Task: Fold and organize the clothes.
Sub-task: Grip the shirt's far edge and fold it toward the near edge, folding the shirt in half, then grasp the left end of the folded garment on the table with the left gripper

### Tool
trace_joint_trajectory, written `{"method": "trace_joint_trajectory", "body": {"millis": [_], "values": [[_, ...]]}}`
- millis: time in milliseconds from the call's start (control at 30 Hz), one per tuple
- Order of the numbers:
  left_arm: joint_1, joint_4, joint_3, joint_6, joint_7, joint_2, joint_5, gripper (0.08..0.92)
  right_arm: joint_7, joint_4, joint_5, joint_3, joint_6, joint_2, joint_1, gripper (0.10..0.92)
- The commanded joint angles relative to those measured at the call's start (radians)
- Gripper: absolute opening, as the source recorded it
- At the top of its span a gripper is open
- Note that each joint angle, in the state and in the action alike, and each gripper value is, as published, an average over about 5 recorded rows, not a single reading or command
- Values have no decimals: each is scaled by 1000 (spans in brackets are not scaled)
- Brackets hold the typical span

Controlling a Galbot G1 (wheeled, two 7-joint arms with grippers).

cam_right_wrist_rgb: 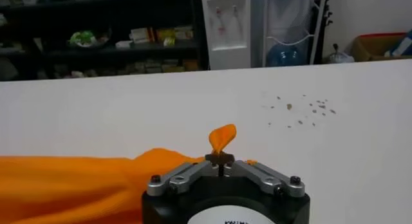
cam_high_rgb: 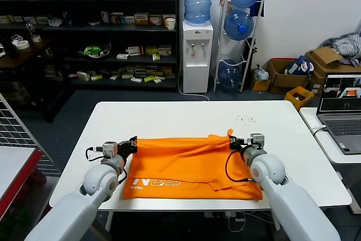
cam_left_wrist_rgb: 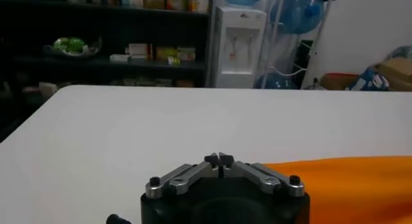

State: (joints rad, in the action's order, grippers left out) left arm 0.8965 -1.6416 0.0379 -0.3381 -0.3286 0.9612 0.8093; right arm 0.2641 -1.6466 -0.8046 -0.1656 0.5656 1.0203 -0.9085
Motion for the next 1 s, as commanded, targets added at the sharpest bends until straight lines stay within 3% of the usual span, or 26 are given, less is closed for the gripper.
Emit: {"method": "trace_joint_trajectory", "body": {"millis": [33, 333, 467, 767, 1000], "values": [[163, -210, 25, 5, -23, -63, -18, 95, 44, -272, -38, -74, 26, -103, -245, 126], [240, -252, 38, 6, -43, -71, -42, 95, 33, -358, -18, -166, 26, -125, -395, 126], [287, -260, 54, 7, -32, -65, -79, 108, -7, -379, 3, -207, 22, -124, -437, 177], [374, -258, 99, 40, -23, -17, -145, 342, -27, -399, 34, -265, 0, -105, -493, 434], [384, -150, 127, 104, 13, 69, -221, 550, -39, -401, 57, -292, -21, -88, -525, 633]]}}
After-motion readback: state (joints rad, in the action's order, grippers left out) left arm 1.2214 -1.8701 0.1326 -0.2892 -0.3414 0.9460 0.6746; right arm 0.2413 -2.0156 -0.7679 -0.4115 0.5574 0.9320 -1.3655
